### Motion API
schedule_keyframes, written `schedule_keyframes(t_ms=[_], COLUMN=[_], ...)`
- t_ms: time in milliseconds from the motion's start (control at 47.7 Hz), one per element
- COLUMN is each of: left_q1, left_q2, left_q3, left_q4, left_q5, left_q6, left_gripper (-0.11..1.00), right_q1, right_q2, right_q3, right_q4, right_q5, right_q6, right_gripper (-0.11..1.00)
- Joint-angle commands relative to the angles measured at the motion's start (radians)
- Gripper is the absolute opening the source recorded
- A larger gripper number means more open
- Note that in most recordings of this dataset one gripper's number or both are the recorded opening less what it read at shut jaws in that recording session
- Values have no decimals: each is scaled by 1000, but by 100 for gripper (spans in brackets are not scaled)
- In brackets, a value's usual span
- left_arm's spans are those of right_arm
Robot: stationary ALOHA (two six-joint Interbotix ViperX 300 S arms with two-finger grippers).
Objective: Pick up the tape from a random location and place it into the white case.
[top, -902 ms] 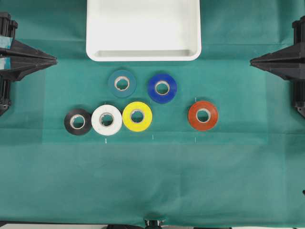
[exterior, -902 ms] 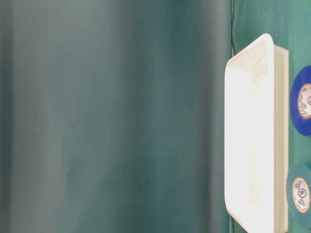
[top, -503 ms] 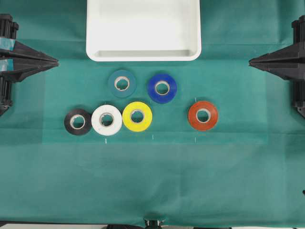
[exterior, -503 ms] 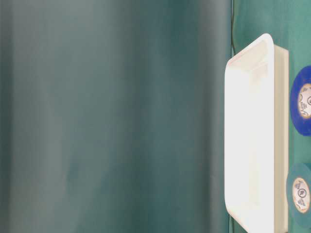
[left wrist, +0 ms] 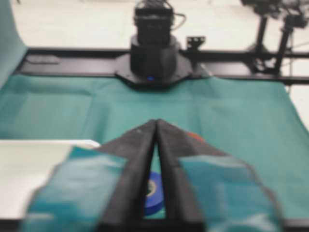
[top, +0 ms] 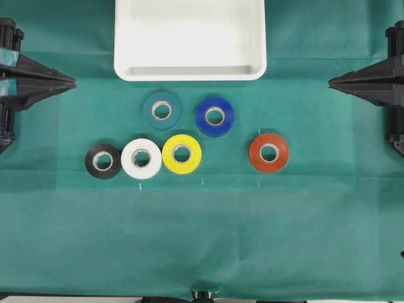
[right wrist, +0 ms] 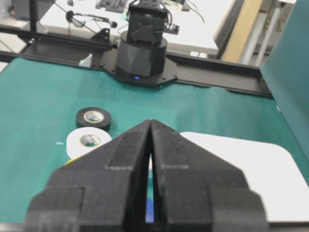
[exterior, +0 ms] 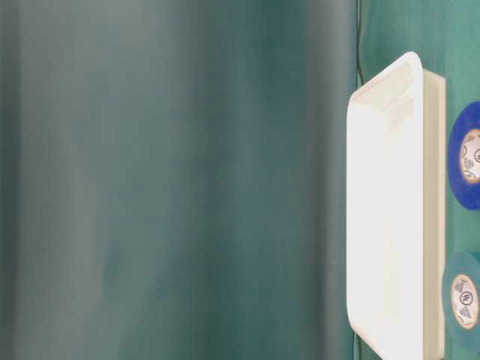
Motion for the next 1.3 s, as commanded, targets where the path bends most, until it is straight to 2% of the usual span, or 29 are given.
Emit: schedule_keyframes(t_ms=[0, 189, 252, 294, 902, 1279], left_q1=[-11, -38, -41, -43, -43, -43], left_q2=[5, 8, 8, 8, 12, 143], left_q3=[-23, -23, -23, -23, -28, -80], left_q4=[0, 0, 0, 0, -2, 0], left_q5=[-5, -5, -5, -5, 3, -80], left_q6=[2, 2, 2, 5, 3, 6], left_gripper=[26, 81, 94, 98, 98, 98], right_q1=[-2, -2, -2, -2, -2, -2], right_q2=[8, 9, 9, 9, 9, 29], right_q3=[-26, -26, -26, -28, -40, -46], right_q4=[2, 0, 0, 0, -2, -3], right_q5=[-5, -3, 0, 3, 28, 25], right_q6=[-2, -2, -2, -2, -3, -5], right_gripper=[0, 0, 0, 0, 0, 0])
